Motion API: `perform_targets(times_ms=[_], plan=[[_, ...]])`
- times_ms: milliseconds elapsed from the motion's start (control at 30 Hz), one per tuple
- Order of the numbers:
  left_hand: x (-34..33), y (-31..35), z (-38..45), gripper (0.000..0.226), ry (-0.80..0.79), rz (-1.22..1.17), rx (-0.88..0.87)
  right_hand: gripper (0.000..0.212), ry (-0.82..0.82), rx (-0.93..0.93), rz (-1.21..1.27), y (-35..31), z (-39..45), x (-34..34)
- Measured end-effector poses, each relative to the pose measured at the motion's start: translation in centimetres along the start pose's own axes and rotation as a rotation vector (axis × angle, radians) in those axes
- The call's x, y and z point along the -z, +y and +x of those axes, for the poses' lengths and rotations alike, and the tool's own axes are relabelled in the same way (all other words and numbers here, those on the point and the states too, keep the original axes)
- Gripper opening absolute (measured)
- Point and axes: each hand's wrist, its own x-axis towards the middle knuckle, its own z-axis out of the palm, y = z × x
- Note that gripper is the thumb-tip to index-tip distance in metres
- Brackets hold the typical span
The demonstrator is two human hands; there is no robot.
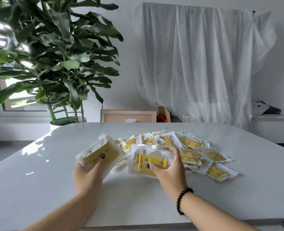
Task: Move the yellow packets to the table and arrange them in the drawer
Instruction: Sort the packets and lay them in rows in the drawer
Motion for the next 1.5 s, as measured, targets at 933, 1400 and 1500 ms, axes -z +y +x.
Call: perform_targets(times_ms=[933,1400,1500], plan=[[0.7,6.6,-2.0,0.048,-0.887,1.745,-0.328,0.039,-0.849,0.204,-1.339,-9.1,-0.2,3.3],[1.1,6.5,-3.8,0.035,-0.850,1.792,-0.645,0.025,-0.885,0.196,-1.413,-9.8,-1.4,4.2],[1.0,6.7,-4.1,0.037,-0.836,1.791,-0.654,0.025,-0.873,0.244,-1.426,-9.4,-2.4,4.1]])
